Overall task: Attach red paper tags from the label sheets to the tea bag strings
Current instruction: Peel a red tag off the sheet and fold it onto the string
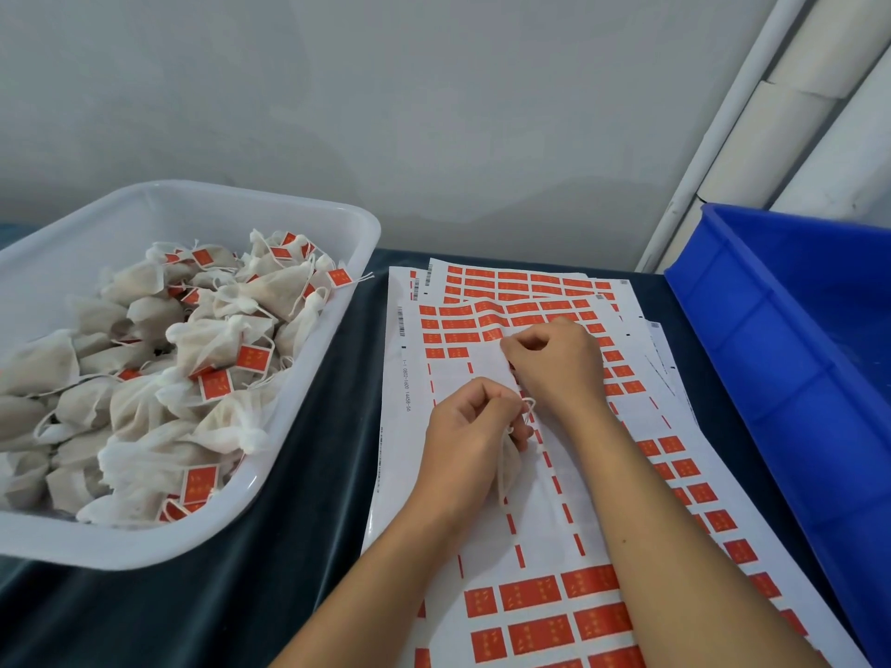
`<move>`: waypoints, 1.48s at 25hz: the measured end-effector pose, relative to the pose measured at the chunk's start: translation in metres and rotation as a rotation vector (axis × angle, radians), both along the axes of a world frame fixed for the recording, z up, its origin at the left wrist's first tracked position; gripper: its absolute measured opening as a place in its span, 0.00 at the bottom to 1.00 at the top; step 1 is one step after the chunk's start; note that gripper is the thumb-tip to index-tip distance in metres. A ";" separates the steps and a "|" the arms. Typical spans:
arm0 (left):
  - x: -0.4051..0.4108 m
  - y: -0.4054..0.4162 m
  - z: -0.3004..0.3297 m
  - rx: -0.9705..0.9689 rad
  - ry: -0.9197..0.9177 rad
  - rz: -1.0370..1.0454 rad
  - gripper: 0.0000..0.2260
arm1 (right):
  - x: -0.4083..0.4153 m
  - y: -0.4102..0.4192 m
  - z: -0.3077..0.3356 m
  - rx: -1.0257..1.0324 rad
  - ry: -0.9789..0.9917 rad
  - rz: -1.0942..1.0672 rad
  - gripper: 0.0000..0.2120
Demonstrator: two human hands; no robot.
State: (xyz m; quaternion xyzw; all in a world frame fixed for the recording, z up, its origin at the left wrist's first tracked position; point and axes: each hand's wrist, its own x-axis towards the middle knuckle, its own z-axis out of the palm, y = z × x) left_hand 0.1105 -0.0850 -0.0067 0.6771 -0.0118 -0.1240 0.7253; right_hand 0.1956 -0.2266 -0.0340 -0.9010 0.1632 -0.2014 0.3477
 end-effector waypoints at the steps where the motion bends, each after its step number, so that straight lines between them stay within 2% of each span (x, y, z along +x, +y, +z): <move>1: 0.000 0.000 0.000 0.001 0.002 0.000 0.16 | 0.000 0.000 0.000 0.009 0.009 0.006 0.13; 10: 0.000 0.001 0.001 -0.012 0.027 -0.003 0.16 | 0.001 -0.004 0.010 0.140 0.066 0.035 0.12; 18: 0.000 0.001 0.001 -0.026 0.045 -0.003 0.14 | -0.005 -0.007 0.020 0.093 0.089 0.081 0.11; 24: 0.000 0.001 0.001 -0.036 0.037 -0.009 0.16 | 0.007 -0.012 0.020 0.067 0.170 0.041 0.16; 27: 0.001 0.001 0.002 -0.050 0.062 -0.007 0.14 | 0.008 -0.027 0.026 0.182 0.154 -0.016 0.14; 32: 0.000 0.002 0.004 -0.047 0.072 -0.011 0.12 | -0.009 -0.053 0.044 0.538 -0.037 -0.208 0.08; 37: 0.000 0.003 0.006 -0.024 0.055 -0.010 0.13 | -0.055 -0.048 0.046 0.685 -0.076 -0.048 0.03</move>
